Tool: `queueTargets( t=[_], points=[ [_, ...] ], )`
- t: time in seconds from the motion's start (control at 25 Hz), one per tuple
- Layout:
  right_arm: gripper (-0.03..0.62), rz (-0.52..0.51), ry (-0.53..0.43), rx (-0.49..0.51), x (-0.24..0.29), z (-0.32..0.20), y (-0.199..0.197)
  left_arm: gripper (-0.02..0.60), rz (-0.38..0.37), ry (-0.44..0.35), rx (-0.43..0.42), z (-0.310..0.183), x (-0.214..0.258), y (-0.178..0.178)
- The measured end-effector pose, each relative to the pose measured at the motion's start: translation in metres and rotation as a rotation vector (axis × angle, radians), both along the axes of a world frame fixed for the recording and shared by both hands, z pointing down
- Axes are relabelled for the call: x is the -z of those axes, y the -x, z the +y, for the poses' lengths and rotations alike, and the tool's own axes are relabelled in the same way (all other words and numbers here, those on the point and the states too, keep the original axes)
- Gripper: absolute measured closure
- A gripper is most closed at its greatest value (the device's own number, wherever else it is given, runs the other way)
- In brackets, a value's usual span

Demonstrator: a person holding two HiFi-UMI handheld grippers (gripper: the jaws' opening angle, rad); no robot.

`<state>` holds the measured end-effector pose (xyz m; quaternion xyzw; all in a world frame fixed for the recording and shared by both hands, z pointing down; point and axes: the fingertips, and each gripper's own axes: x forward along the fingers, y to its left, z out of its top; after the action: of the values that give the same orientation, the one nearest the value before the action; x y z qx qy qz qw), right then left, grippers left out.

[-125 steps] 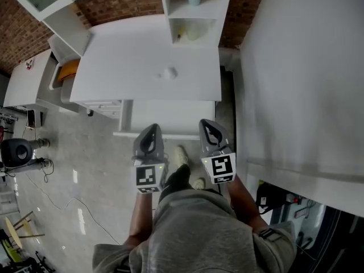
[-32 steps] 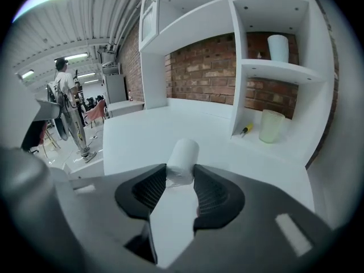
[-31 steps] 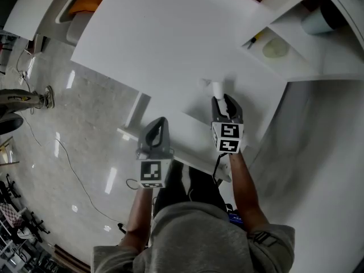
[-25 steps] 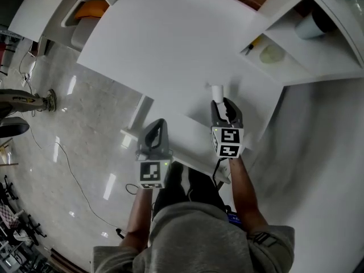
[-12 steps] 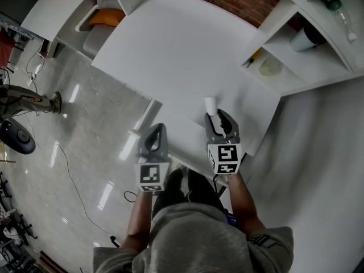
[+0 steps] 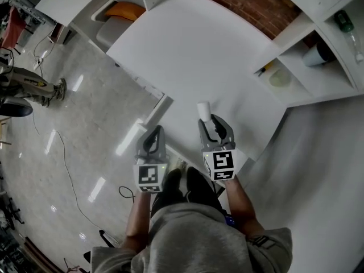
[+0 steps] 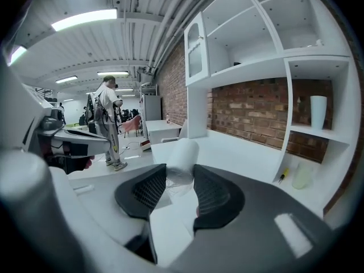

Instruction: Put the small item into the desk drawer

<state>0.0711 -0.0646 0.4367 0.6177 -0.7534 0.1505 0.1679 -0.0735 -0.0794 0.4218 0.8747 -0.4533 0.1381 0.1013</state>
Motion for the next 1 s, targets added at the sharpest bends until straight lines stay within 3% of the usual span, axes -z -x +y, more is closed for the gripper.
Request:
queueTargets(
  t=[0.6,1.0],
  points=[
    [0.437,0.002,0.085,0.246,-0.054,-0.017,0.091,0.569,-0.009,0.057,0.172,0.001,-0.036,0.075],
    [0.437,0.0,0.188,0.342,-0.108,-0.022,0.121,0.569,-0.014,0.127,0.228,0.004,-0.073,0.093]
  ],
)
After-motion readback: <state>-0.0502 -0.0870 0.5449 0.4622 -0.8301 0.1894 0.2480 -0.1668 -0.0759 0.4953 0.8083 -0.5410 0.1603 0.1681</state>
